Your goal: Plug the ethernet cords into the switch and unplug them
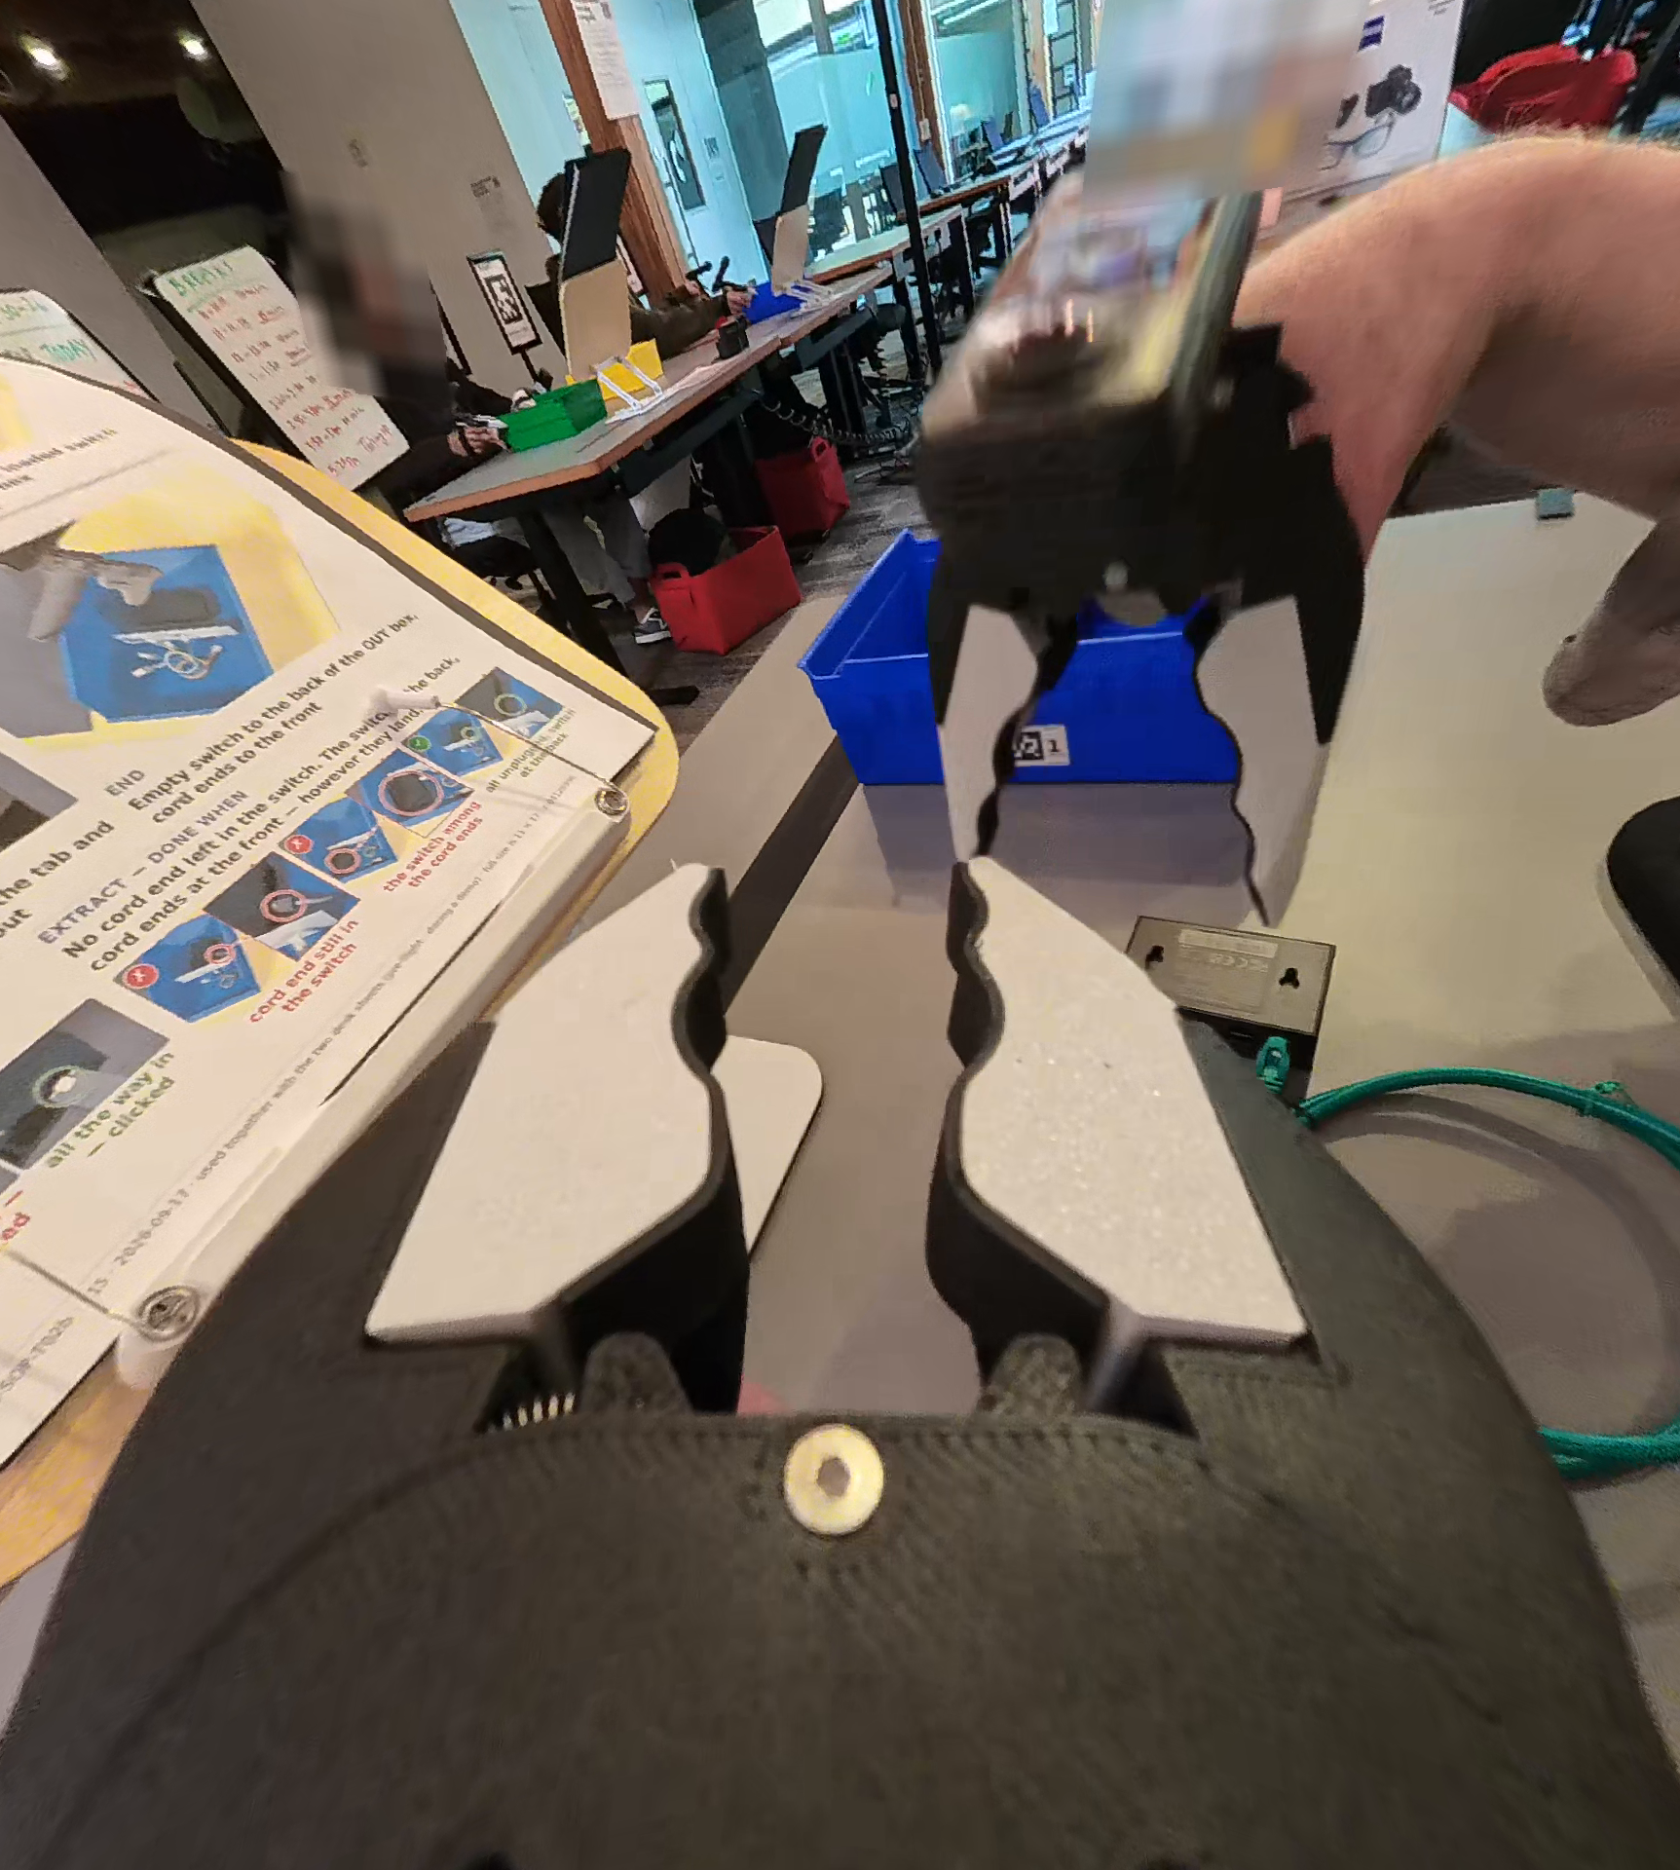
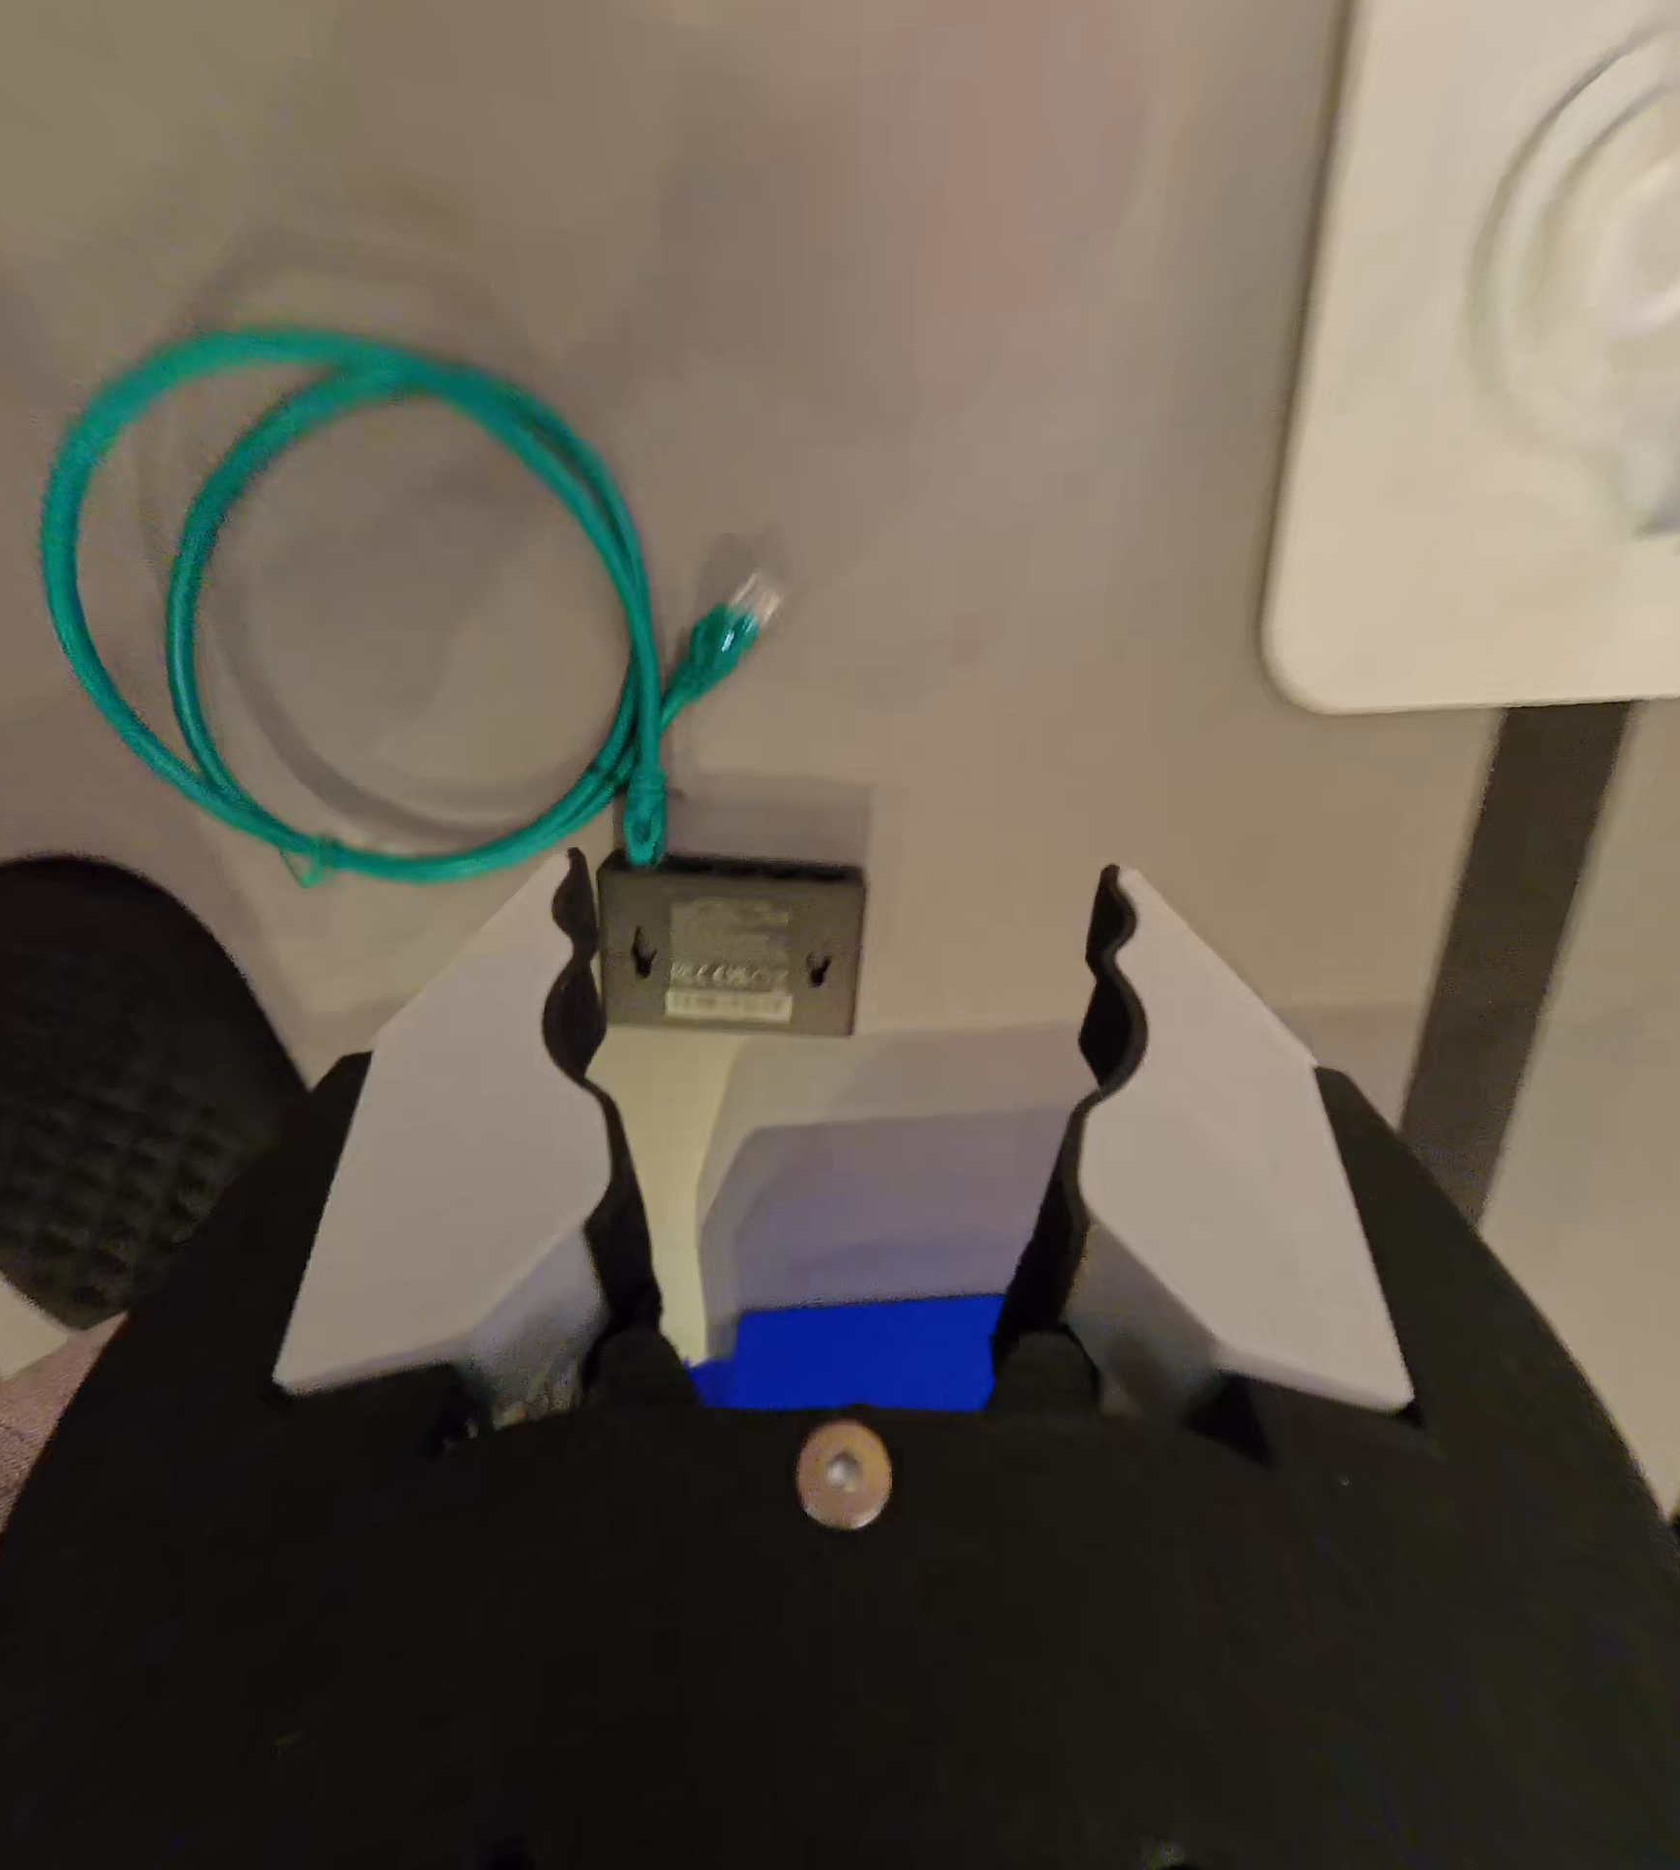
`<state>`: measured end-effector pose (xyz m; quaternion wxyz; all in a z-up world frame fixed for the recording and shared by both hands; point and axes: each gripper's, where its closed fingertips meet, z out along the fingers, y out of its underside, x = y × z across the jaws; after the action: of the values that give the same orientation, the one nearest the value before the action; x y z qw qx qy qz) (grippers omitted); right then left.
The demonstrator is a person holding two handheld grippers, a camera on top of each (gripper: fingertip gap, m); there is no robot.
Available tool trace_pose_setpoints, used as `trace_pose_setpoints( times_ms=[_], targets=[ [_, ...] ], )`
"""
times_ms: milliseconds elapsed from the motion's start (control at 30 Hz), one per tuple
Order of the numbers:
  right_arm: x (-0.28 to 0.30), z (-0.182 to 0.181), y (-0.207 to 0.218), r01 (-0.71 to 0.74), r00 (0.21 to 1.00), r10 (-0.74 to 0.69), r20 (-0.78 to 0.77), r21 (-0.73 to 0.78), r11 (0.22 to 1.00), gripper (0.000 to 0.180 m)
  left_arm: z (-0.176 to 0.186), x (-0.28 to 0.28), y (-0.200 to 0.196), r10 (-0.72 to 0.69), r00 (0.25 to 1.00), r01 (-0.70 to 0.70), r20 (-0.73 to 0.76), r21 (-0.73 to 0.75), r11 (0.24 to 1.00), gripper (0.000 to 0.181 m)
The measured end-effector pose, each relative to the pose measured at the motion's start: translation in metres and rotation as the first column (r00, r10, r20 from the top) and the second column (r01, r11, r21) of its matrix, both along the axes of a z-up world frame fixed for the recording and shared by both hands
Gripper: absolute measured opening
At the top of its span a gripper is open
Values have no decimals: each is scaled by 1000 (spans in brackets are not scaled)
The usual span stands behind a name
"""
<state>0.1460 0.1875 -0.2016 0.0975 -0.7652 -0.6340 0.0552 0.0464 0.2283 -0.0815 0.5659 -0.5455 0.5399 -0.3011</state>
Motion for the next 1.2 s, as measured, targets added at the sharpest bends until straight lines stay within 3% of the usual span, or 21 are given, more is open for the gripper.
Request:
trace_pose_setpoints(
  times_ms=[167, 367, 633, 833, 1067, 1200],
  targets=[
    [-33, 46, 10, -1, 968, 31, -248, 123, 992, 88, 12, -9, 2, 27, 999, -27, 33, 21, 999, 41],
    [-55, 47, 0, -69, 875, 143, -463, 173, 982, 80, 20, -19, 11, 63, 995, -65, 81, 10, 998, 38],
    [-45, 53, -3, -75, 861, 156, -483, 182, 980, 77, 11, -12, 20, 107, 992, -108, 67, 7, 994, 37],
    [-23, 54, -1, -20, 890, 116, -442, 215, 976, 76, 39, -7, 4, 86, 985, -86, 153, -7, 996, 36],
    [-19, 55, -1, -19, 885, 117, -450, 216, 976, 73, 52, -55, 30, 286, 947, -246, -145, 243, 938, 40],
    [-12, 47, 4, 0, 904, 88, -417, 207, 978, 72, 43, -133, 52, 433, 847, -336, -309, 321, 886, 41]
  ],
)
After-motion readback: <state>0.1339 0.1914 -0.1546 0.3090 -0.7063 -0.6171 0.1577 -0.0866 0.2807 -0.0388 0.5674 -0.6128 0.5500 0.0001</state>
